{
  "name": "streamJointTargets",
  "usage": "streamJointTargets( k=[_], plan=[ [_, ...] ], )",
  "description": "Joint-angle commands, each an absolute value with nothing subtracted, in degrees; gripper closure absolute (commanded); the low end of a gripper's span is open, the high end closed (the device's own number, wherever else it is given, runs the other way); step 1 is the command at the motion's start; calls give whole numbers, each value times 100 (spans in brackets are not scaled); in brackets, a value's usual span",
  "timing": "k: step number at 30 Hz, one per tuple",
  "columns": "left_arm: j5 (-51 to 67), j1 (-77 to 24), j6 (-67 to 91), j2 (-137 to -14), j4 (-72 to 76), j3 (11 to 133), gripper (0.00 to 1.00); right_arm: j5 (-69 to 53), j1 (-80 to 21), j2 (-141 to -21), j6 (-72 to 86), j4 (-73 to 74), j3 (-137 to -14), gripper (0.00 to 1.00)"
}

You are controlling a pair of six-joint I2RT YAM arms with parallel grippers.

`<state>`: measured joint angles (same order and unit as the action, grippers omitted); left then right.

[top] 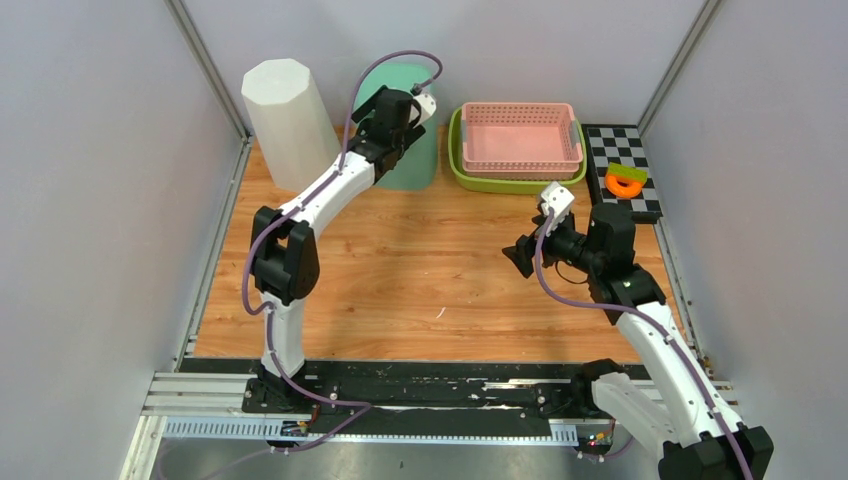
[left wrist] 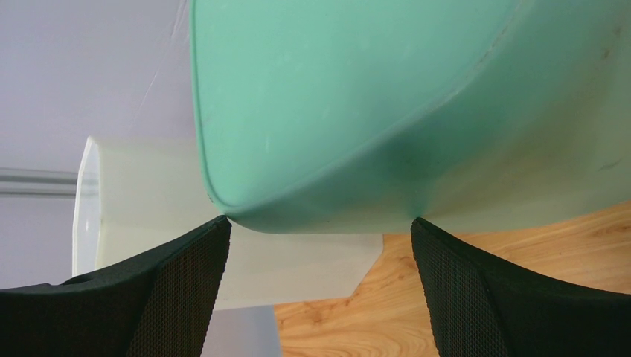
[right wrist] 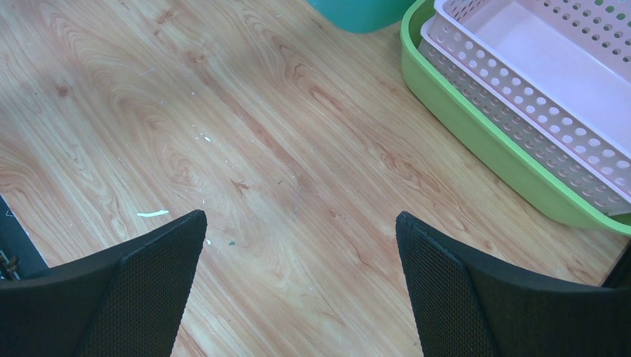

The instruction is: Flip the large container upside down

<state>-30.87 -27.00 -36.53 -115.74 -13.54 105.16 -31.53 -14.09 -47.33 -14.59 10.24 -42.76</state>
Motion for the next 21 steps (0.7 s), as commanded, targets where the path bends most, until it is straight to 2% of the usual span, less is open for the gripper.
streamJointTargets(
  k=[1, 21],
  plan=[
    [-3146, -2644, -3451, -11764, -1419, 10798, 8, -3247, -1319, -4758, -1427, 967, -4210, 0],
    [-2775, -2650, -2891, -11857, -1785, 11109, 10, -3248, -1317, -4747, -1422, 970, -4219, 0]
  ],
)
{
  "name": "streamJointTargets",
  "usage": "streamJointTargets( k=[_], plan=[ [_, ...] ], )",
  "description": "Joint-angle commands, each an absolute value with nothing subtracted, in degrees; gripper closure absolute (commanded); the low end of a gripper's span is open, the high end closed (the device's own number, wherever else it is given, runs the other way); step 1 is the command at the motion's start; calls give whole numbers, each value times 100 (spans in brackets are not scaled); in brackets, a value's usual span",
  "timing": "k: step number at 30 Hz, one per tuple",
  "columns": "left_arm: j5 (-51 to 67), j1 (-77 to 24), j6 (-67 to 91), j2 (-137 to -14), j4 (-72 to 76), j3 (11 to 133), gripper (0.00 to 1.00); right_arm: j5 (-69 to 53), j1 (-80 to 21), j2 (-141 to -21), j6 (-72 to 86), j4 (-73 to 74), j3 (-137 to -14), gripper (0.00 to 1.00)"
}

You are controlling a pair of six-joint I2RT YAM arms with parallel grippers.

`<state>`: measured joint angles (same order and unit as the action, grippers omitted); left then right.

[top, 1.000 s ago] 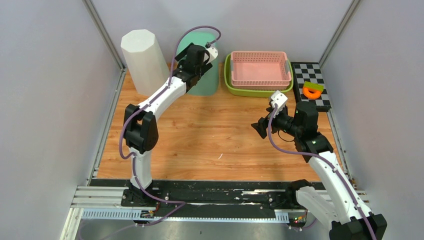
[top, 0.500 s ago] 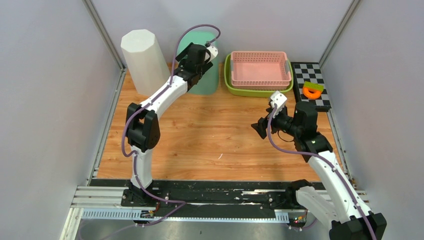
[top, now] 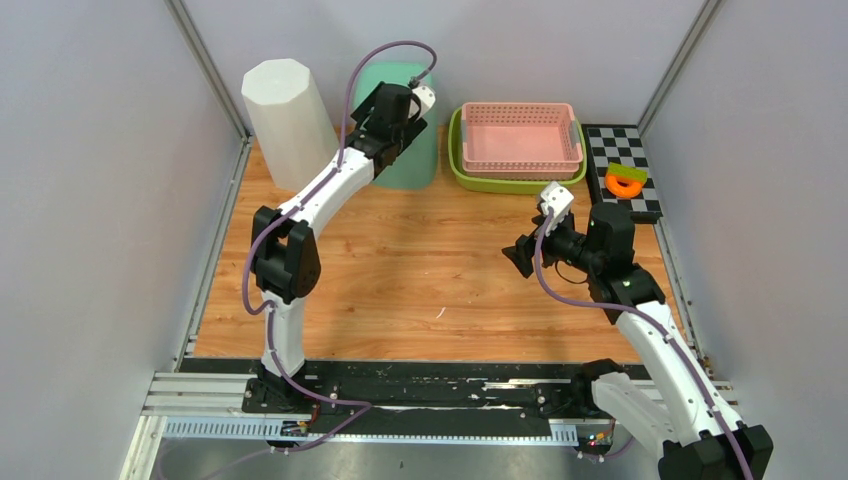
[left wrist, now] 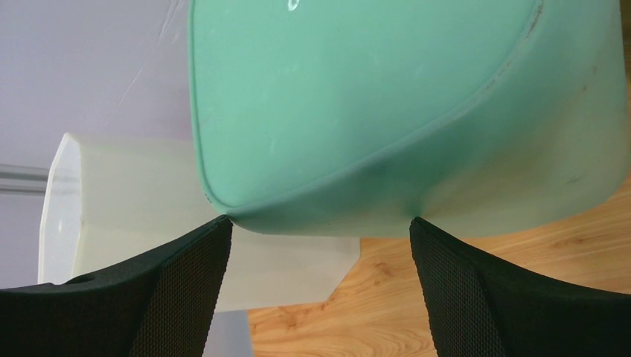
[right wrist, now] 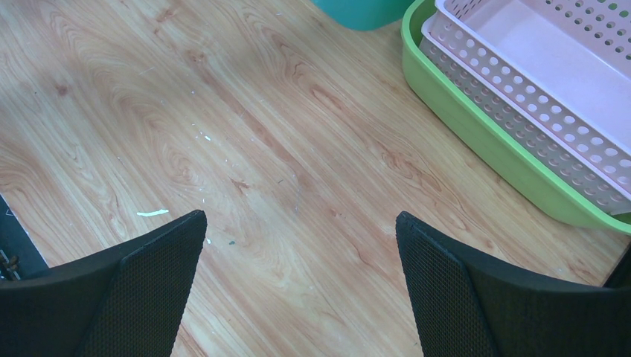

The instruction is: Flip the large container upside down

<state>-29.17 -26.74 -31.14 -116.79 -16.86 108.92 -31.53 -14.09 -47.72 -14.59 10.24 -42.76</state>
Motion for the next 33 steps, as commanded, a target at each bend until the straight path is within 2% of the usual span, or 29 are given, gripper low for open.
streamJointTargets(
  k=[1, 13, 16, 19, 28, 33],
  plan=[
    [-2759, -2646, -2872, -11861, -1783, 11121, 10, -3249, -1318, -4746, -1419, 969, -4219, 0],
    [-2665, -2646, -2769, -11803, -1799, 11119, 10, -3248, -1318, -4775, -1436, 974, -4210, 0],
    [-2523, -2646, -2697, -11580, -1930, 11031, 6, -3244, -1318, -4774, -1441, 962, -4202, 0],
    [-2355, -2641, -2619, -11191, -2011, 10826, 0, -3247, -1316, -4782, -1441, 964, -4201, 0],
    [-1976, -2640, -2538, -9649, -2134, 9583, 0, -3239, -1320, -4751, -1416, 955, -4201, 0],
    [-1046, -2638, -2372, -8643, -2454, 8472, 0, -3208, -1318, -4746, -1393, 933, -4201, 0]
  ],
)
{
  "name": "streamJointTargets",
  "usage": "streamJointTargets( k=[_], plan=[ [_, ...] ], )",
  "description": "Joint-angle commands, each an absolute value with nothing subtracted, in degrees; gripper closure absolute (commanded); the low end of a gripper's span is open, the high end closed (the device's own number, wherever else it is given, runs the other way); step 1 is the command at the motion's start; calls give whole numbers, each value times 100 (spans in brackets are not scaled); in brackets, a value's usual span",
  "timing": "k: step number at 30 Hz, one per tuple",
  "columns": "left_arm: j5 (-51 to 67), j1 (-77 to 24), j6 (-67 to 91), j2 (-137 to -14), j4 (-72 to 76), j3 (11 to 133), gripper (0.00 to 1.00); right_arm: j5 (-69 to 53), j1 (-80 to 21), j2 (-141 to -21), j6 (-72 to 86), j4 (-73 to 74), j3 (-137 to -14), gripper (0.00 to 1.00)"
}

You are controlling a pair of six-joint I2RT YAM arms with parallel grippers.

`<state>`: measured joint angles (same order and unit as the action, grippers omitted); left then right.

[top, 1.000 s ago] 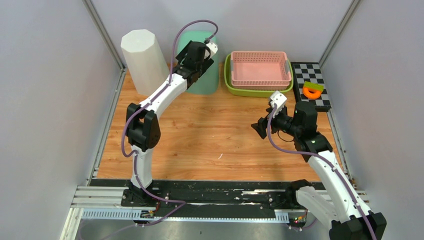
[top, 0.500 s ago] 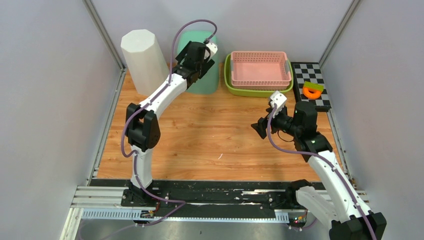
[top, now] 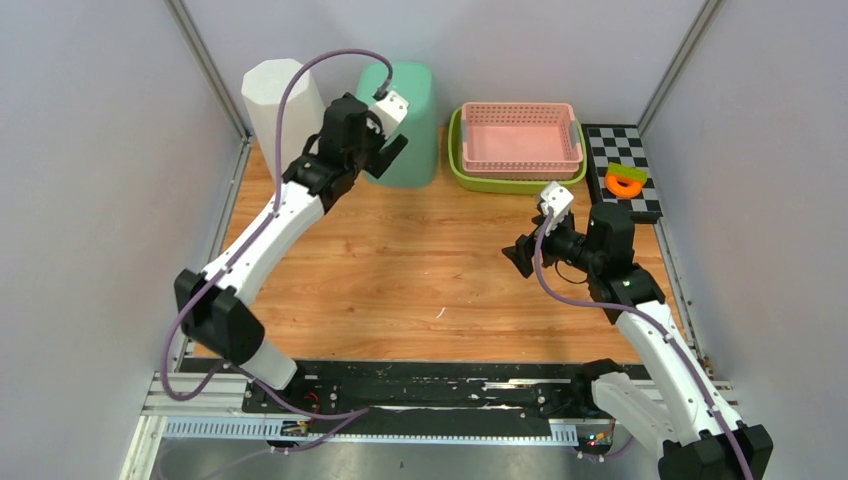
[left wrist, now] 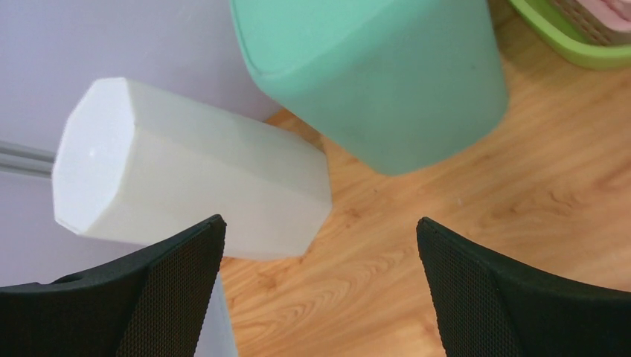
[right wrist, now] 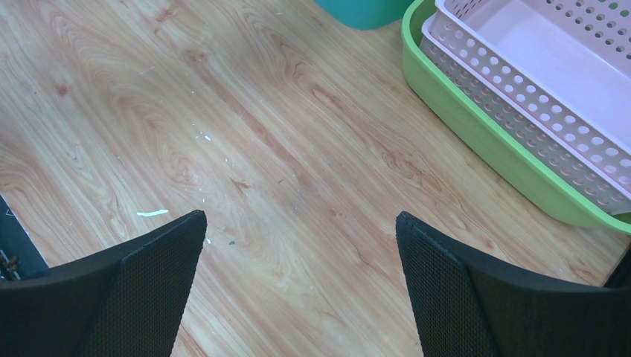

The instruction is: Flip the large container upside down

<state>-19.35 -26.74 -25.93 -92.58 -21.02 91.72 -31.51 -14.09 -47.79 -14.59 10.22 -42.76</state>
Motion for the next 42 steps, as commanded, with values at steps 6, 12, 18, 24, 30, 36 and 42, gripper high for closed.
streamJointTargets(
  k=[6, 12, 18, 24, 30, 36, 42],
  plan=[
    [383, -2642, -2365, -7733, -3089, 7672, 0, -3052, -1318, -4724, -1400, 932, -4249, 0],
    [910, -2610, -2906, -7121, -3588, 6935, 0, -2670, -1318, -4777, -1340, 963, -4394, 0],
    [2154, -2235, -3126, -7004, -3945, 6531, 0, -2115, -1319, -5272, -1235, 1190, -4784, 1],
    [2372, -2053, -3302, -6928, -3874, 6102, 0, -1726, -1318, -5725, -1160, 1464, -5312, 3],
    [2477, -2030, -3531, -6346, -3760, 5477, 0, -1193, -1319, -6412, -1239, 1627, -5972, 6],
    [2611, -2021, -3624, -5411, -3180, 4574, 0, -1203, -1314, -7200, -1813, 1608, -6618, 8],
    [2506, -2021, -3543, -5271, -2961, 4307, 0, -1834, -1322, -7803, -2824, 1693, -7258, 13]
  ],
)
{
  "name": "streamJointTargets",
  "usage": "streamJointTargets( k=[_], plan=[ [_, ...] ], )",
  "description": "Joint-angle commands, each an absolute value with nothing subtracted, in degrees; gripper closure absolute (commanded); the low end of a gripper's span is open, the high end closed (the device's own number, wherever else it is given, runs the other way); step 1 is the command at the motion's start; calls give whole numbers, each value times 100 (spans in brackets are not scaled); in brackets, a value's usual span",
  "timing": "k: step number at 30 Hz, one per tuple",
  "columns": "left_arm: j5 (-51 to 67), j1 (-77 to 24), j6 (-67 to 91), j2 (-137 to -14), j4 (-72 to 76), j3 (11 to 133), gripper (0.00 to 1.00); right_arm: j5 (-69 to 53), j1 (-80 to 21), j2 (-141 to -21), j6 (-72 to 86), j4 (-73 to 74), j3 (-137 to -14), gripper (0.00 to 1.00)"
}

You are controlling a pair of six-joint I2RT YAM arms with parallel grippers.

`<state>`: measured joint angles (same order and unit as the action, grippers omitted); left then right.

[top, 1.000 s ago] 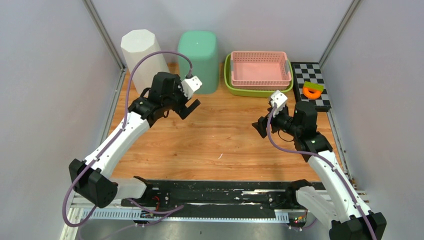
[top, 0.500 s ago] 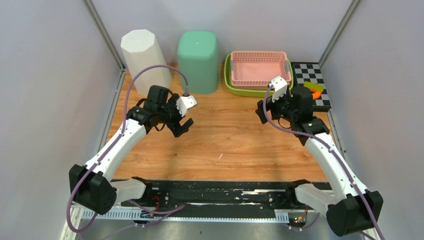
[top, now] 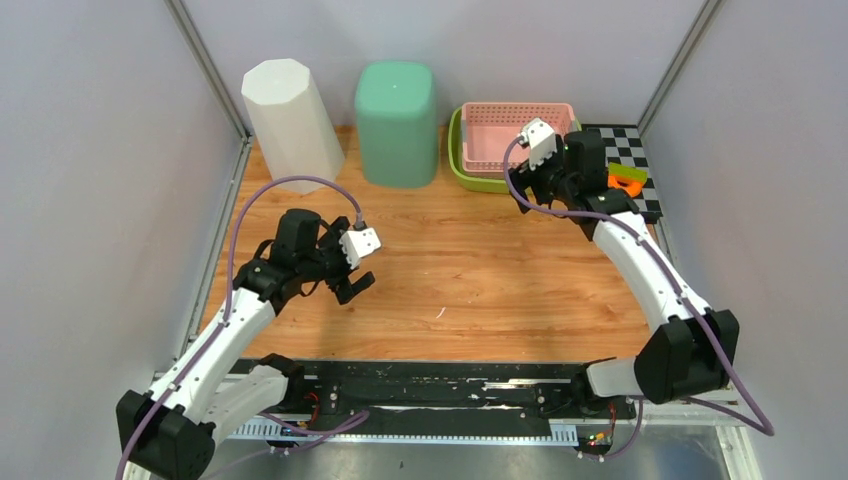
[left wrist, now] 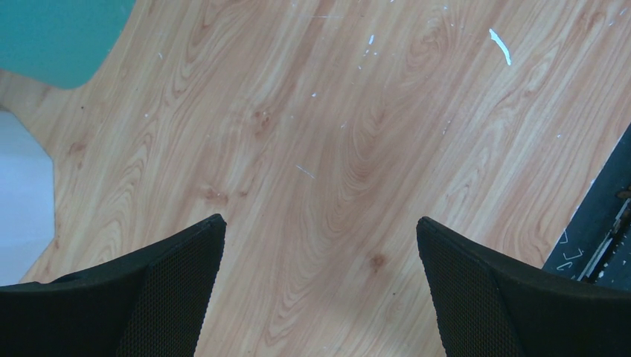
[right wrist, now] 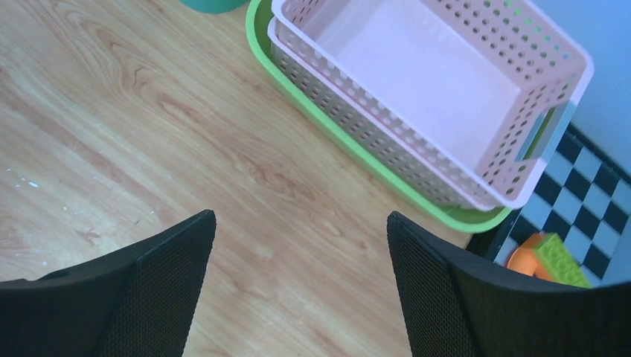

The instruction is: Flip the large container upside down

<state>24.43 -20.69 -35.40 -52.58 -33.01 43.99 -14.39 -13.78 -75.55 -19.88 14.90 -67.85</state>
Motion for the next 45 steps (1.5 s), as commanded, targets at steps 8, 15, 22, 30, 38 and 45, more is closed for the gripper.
streamJointTargets(
  k=[8, 15, 22, 30, 38, 45],
  plan=[
    [2535, -2021, -3544, -5638, -3022, 4363, 0, -2015, -1334, -8659, -3434, 2228, -8215, 6],
    [2627, -2013, -3562, -5611, -3051, 4361, 0, -1705, -1336, -9298, -3706, 1938, -8415, 2],
    [2560, -2013, -3563, -5709, -3031, 4351, 0, -1821, -1336, -10167, -4419, 2426, -9285, 5],
    [2509, -2004, -3567, -5741, -3006, 4334, 0, -1822, -1334, -11319, -4786, 3251, -10563, 12],
    [2480, -2000, -3564, -5790, -2980, 4324, 0, -1841, -1336, -11960, -4909, 3378, -10917, 17],
    [2487, -2004, -3581, -5821, -2985, 4324, 0, -1841, -1321, -12307, -4891, 3411, -11233, 22]
  ],
)
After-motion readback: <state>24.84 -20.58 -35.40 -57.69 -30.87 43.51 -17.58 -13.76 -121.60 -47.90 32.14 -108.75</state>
